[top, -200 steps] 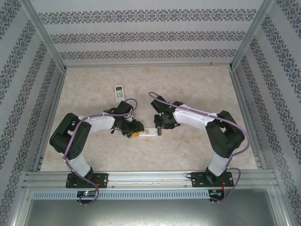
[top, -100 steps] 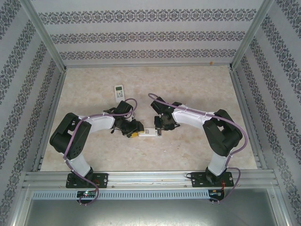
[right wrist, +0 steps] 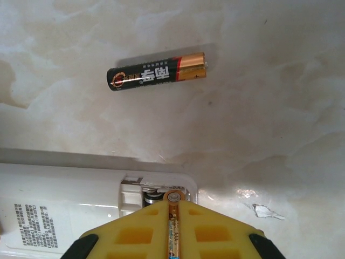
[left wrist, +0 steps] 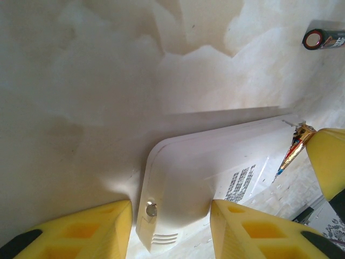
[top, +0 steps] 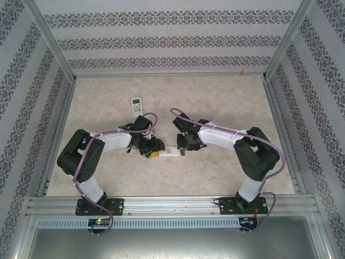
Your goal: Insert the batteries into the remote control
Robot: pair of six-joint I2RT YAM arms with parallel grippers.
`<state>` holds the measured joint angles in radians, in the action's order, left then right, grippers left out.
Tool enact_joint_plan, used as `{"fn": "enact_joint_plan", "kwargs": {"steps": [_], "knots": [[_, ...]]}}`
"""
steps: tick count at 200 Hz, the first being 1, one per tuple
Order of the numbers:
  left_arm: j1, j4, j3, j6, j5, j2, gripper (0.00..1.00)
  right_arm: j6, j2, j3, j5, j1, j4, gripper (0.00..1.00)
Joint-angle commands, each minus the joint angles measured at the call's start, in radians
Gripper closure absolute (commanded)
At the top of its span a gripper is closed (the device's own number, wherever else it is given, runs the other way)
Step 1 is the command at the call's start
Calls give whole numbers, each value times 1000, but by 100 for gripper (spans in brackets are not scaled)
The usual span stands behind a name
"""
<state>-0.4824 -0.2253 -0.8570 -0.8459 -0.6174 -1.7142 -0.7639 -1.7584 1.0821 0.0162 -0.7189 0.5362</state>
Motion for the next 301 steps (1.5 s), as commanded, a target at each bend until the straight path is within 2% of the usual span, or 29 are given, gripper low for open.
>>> {"fn": "enact_joint_plan", "kwargs": {"steps": [1,95,178,226,253,283,301], "knots": [[-6,27,22,-5,18,-36,56,-21,-51,-66,37,-36,71,88],[-7,57,56,-24,26,-25,56,-16,-72,-103,82,-61,103,90],[-8,67,46,-17,25,-36,56,-13,-32,-146,103,-81,120,89],[-7,69,36,-14,24,-33,56,22,-18,-28,68,-45,159,88],[-7,41,15,7,52,-13,50,43,83,43,65,6,163,80],[-4,13,-1,27,93,30,42,76,178,71,-5,78,163,59],[-4,-22,-18,51,121,68,38,110,208,63,-33,165,158,51]]}}
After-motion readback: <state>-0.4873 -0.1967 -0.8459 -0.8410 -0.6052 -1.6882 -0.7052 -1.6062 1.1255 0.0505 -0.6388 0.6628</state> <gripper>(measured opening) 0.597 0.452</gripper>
